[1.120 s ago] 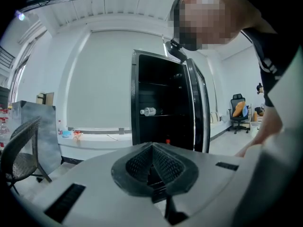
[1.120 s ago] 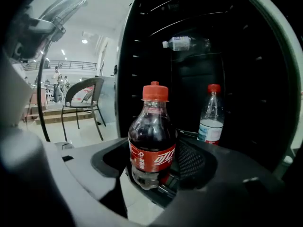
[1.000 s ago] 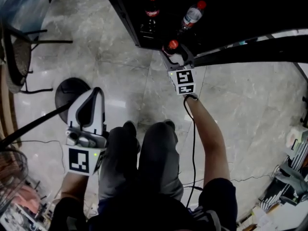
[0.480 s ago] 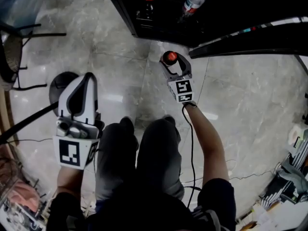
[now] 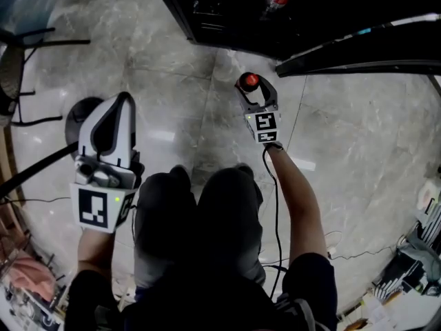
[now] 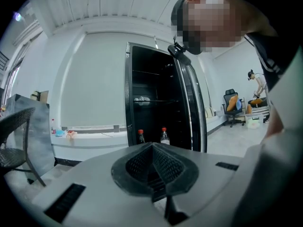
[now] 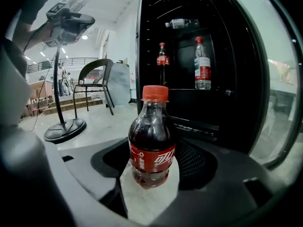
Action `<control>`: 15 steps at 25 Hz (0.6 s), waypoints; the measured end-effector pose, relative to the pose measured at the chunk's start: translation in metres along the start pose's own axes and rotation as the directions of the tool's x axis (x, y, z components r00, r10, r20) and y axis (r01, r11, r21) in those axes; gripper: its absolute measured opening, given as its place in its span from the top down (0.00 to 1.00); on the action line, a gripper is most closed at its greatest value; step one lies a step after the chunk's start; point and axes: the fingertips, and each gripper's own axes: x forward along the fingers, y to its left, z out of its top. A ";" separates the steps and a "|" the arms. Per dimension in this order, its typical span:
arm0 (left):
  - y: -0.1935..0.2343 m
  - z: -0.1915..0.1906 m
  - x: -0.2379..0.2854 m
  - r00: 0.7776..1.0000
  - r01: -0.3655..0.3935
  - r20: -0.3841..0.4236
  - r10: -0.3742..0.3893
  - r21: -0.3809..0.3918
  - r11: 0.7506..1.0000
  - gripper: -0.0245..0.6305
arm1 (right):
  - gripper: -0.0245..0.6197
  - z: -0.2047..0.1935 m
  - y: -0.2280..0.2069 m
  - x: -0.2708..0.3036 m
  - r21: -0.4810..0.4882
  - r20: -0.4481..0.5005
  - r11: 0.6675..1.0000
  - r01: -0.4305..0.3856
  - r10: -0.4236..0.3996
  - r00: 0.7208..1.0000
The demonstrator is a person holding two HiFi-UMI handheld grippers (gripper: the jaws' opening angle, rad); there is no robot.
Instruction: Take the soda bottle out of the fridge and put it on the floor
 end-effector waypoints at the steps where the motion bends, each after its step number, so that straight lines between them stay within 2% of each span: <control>1: 0.000 -0.004 0.001 1.000 0.003 0.002 -0.003 0.001 1.000 0.93 | 0.48 -0.004 0.000 0.002 -0.002 -0.002 1.000 0.000 0.000 1.000; 6: -0.001 -0.016 0.014 0.998 0.020 0.057 -0.019 -0.016 1.000 0.93 | 0.48 -0.025 -0.005 0.010 -0.004 -0.011 1.000 0.012 -0.012 1.000; 12: -0.014 -0.054 0.028 0.998 0.061 0.024 -0.061 0.029 0.998 0.93 | 0.48 -0.047 -0.006 0.018 -0.016 -0.029 1.000 0.015 -0.015 0.999; 15: -0.015 -0.076 0.038 0.996 0.088 0.013 -0.088 0.022 0.996 0.93 | 0.48 -0.055 -0.005 0.024 -0.017 -0.034 1.000 0.012 -0.012 0.999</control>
